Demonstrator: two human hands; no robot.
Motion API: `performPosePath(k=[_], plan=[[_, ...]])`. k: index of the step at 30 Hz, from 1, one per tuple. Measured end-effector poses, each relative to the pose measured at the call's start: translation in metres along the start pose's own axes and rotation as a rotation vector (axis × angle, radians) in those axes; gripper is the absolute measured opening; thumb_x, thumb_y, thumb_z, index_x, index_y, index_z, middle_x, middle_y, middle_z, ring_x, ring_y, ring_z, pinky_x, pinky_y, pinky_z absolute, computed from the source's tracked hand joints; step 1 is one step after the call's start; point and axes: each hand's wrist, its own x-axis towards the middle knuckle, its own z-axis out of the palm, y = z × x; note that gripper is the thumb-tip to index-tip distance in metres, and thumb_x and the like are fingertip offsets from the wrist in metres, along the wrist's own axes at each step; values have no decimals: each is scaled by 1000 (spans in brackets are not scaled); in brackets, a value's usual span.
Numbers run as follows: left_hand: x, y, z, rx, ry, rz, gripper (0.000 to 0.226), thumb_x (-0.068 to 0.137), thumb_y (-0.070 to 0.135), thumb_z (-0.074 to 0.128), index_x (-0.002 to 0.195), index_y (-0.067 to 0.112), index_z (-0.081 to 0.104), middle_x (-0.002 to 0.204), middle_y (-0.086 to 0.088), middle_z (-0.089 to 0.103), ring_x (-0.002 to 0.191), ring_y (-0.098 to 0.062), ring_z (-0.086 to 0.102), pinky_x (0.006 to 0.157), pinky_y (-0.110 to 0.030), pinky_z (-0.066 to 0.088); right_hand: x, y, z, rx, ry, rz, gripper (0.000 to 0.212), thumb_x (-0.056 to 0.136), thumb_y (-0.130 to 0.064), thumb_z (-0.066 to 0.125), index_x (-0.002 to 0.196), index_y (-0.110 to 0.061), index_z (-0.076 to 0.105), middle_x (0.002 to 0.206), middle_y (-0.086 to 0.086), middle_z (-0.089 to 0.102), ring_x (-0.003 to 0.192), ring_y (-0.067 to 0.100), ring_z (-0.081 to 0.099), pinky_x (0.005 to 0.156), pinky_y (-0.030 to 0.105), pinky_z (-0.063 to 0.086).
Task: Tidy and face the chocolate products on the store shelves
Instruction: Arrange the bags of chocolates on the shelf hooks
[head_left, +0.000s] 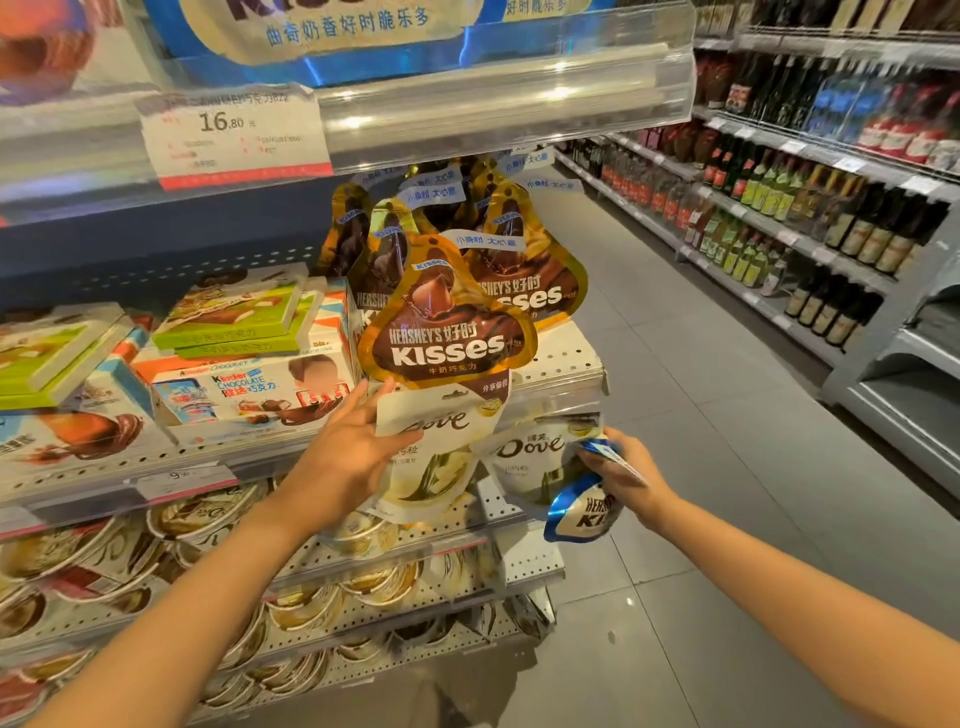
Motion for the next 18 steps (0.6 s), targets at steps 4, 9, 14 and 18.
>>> performPosePath(k=[4, 9, 14, 18], plan=[[1, 0, 2, 87, 33, 63, 58, 48, -12, 81, 97, 18, 73, 81, -20, 72, 112, -42, 57, 117, -35, 2, 11, 6, 5, 46, 57, 37, 7, 93, -16, 53, 98, -16, 59, 97, 10, 68, 84, 25, 67, 73, 34, 56], [3, 4, -2, 3, 113, 95, 70, 44, -17, 79, 100, 22, 63, 90, -19, 72, 97, -44, 64, 117, -32, 5, 29, 13, 22, 36, 147, 75, 7, 93, -12, 52, 99, -13, 56, 96, 10, 65, 80, 21, 65, 71, 31, 55], [3, 5, -8, -65, 149, 98, 69, 50, -19, 69, 102, 24, 55, 93, -18, 72, 89, -39, 68, 115, -29, 8, 43, 22, 29, 68, 216, 101, 6, 94, -16, 51, 99, -12, 54, 97, 11, 64, 76, 18, 62, 64, 24, 51], [4, 7, -13, -65, 155, 87, 47, 60, -11, 52, 92, 17, 73, 93, -16, 72, 85, -34, 70, 116, -26, 8, 51, 26, 33, 120, 189, 134, 3, 94, -15, 51, 96, -14, 54, 95, 11, 64, 74, 17, 62, 63, 22, 51]])
